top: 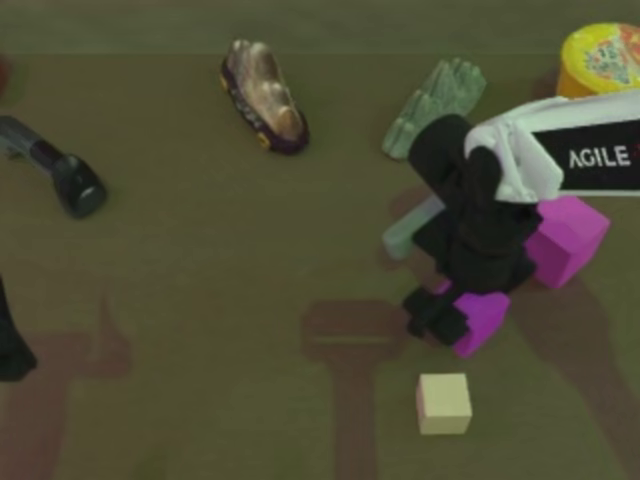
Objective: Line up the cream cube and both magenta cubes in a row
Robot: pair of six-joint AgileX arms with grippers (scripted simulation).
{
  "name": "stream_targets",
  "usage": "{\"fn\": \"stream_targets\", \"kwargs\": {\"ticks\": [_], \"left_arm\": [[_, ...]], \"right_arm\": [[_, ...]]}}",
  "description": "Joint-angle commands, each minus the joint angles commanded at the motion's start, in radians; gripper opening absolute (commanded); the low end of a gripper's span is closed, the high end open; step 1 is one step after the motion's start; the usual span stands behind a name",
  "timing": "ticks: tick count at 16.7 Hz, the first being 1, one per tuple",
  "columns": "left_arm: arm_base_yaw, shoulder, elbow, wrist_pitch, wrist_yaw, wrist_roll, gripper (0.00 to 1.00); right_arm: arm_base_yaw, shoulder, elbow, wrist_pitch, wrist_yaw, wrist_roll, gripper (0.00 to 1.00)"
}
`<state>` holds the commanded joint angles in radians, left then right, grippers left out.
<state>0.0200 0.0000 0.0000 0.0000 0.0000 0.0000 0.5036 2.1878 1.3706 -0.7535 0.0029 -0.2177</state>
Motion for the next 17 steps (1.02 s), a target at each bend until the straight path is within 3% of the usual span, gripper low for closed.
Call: {"fn": "stream_targets", "kwargs": {"ticks": [3,4,13,17], "left_arm": [[0.0,0.0,0.0,0.0,0.0,0.0,1.0],[0.0,0.0,0.0,0.0,0.0,0.0,1.0],[0.0,0.0,0.0,0.0,0.0,0.0,1.0],[0.0,0.0,0.0,0.0,0.0,0.0,1.0]], "right_arm": [[0.0,0.0,0.0,0.0,0.0,0.0,0.02],[0.0,0.0,0.0,0.0,0.0,0.0,0.0],[-0.001,-0.022,0.008,-0.012,-0.004,0.003,0.0],[0.003,-0.068,0.066,-0.12,-0.005,0.002,0.0]]}}
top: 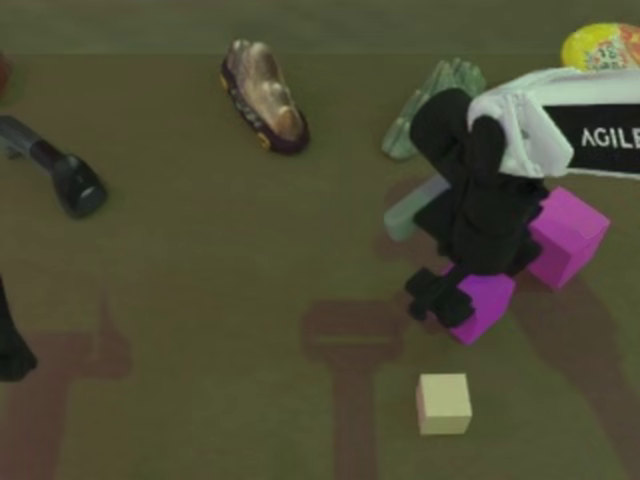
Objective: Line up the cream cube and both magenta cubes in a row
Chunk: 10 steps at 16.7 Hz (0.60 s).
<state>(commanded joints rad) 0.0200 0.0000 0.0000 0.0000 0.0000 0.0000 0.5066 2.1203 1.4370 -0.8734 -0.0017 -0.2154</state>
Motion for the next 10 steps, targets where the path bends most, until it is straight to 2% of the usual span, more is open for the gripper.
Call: {"fn": "stream_targets", "kwargs": {"ticks": [4,10], "left_arm": [[0.0,0.0,0.0,0.0,0.0,0.0,1.0],[0.0,0.0,0.0,0.0,0.0,0.0,1.0]], "right_arm": [[0.004,-0.06,0.062,-0.121,0.0,-0.002,0.0],[0.006,-0.06,0.066,-0.127,0.0,0.013,0.0]]}}
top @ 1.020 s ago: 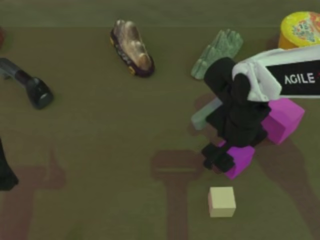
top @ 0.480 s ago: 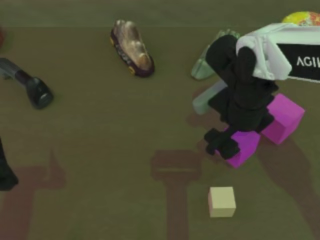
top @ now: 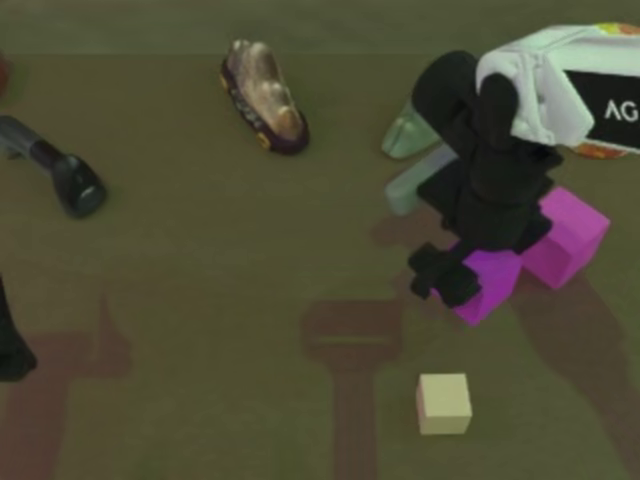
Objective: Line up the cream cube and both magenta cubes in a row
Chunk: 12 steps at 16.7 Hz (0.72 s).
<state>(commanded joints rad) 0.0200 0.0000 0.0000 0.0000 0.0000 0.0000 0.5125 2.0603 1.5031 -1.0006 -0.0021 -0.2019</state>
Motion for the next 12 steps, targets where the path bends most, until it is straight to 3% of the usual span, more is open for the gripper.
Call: {"fn": "stream_targets", "kwargs": {"ticks": [5,12], "left_arm": [[0.0,0.0,0.0,0.0,0.0,0.0,1.0],[0.0,0.0,0.0,0.0,0.0,0.0,1.0]], "right_arm": [[0.082,0.004,0.014,-0.021,0.004,0.209,0.0],[0.26,-0.017,0.003,-0.059,0.012,0.769,0.0]]}}
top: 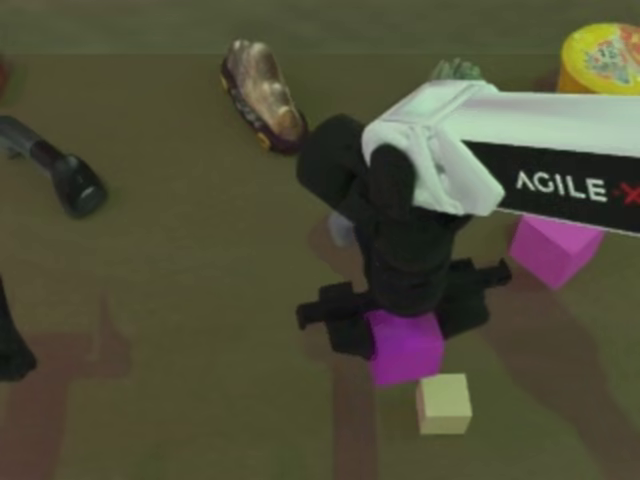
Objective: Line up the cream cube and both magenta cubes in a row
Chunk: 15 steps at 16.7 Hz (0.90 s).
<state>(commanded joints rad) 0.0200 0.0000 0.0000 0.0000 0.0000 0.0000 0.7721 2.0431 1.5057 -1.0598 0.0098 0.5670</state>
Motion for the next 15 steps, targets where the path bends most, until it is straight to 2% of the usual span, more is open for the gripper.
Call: {"fn": "stream_targets", "kwargs": {"ticks": [3,6,15], "left_arm": [[0.0,0.0,0.0,0.0,0.0,0.0,1.0],[0.0,0.0,0.0,0.0,0.0,0.0,1.0],[0.0,0.0,0.0,0.0,0.0,0.0,1.0]], "right_arm": [[0.067,-0.022,-0.008,-0.006,0.004,0.202,0.0],[0.107,-0.047,-0.014,-0.003,0.007,0.31,0.0],[0.111,-0.034,-0.042,0.04,0.007,0.328,0.0]]}}
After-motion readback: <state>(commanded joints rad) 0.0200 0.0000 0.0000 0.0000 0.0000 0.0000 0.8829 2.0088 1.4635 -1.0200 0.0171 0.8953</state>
